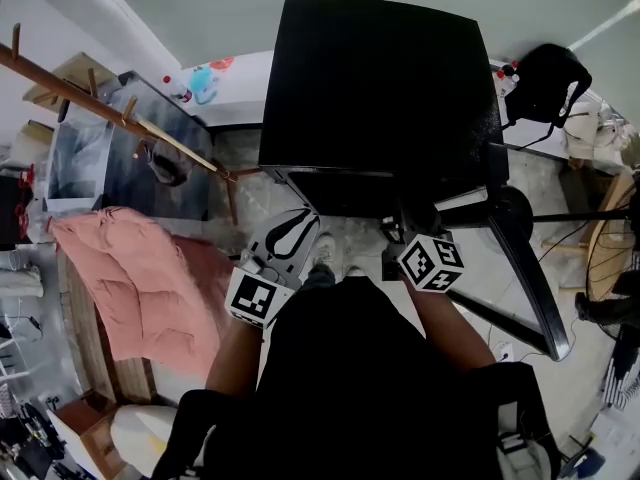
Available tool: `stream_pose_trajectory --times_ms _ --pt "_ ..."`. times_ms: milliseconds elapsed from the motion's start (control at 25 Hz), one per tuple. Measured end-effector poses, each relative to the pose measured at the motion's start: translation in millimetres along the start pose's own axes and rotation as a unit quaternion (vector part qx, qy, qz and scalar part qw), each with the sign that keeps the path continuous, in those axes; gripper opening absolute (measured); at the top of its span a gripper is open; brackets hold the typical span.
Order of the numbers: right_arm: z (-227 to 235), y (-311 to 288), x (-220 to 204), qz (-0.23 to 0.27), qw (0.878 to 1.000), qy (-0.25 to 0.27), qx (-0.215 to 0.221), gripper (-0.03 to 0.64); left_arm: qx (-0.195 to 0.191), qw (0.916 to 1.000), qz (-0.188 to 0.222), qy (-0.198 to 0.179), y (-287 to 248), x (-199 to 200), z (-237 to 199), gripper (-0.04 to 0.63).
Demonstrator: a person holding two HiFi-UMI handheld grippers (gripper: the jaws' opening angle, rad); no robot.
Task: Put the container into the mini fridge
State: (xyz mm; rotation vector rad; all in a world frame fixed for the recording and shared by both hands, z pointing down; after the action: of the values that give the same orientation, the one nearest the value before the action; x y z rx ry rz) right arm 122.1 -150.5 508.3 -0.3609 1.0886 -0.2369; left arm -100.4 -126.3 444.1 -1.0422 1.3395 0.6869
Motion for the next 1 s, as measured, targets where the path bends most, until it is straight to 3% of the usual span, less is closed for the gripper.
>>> stream_pose_trajectory --times_ms 360,720,1000 --pt "-7.1 56.8 17.3 0.053 0.993 0.095 0.051 0.089 0.046 0.9972 0.057 0.015 -0.9 29.8 12.6 0.065" --pt "-5.7 98.0 44.6 0.101 0.987 0.094 0.085 0.060 0.094 0.9912 0.090 0.020 19.3 42.6 29.1 0.064" --pt "-7.9 118.3 60.8 0.128 0.986 0.073 0.077 0.043 0.089 0.9897 0.112 0.005 26.9 54.6 25.5 0.063"
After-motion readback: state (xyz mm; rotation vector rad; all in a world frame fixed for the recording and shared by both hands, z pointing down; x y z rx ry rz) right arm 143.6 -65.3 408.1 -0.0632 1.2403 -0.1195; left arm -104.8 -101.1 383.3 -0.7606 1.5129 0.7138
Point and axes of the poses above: the fingertips, and each gripper's own axes: y backward along the fingers, z to its right, x out of its top, the point moved 5 cm from there along y, backward along the fingers, and after that the axes turned 14 degrees about -x, right-handed, at the moved point
